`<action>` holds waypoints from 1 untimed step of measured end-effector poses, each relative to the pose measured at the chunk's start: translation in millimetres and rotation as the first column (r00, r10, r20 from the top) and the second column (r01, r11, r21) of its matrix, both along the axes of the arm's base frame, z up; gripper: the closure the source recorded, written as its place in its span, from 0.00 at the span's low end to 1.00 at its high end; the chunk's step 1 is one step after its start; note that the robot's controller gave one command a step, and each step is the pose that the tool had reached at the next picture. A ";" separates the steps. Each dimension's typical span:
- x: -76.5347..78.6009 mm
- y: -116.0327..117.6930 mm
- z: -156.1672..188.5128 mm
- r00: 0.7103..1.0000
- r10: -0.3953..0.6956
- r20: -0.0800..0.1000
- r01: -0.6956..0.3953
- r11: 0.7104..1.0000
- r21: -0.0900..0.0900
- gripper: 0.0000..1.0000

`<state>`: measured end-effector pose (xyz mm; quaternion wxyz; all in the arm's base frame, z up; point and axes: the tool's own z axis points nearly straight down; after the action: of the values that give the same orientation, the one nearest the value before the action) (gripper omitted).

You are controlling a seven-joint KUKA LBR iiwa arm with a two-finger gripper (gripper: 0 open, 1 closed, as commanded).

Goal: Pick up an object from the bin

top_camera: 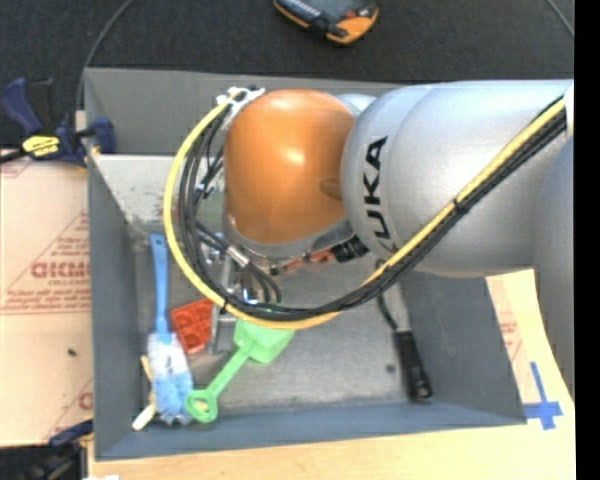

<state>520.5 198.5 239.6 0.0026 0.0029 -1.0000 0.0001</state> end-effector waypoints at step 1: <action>1.6 -1.5 4.8 1.000 -0.006 0.008 0.006 1.000 0.002 0.00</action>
Offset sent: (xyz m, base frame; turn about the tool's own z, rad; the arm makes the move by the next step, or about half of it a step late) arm -0.0142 -0.0786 -0.1696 -0.6919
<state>522.1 197.0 244.5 -0.0013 -0.0002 -1.0000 -0.0009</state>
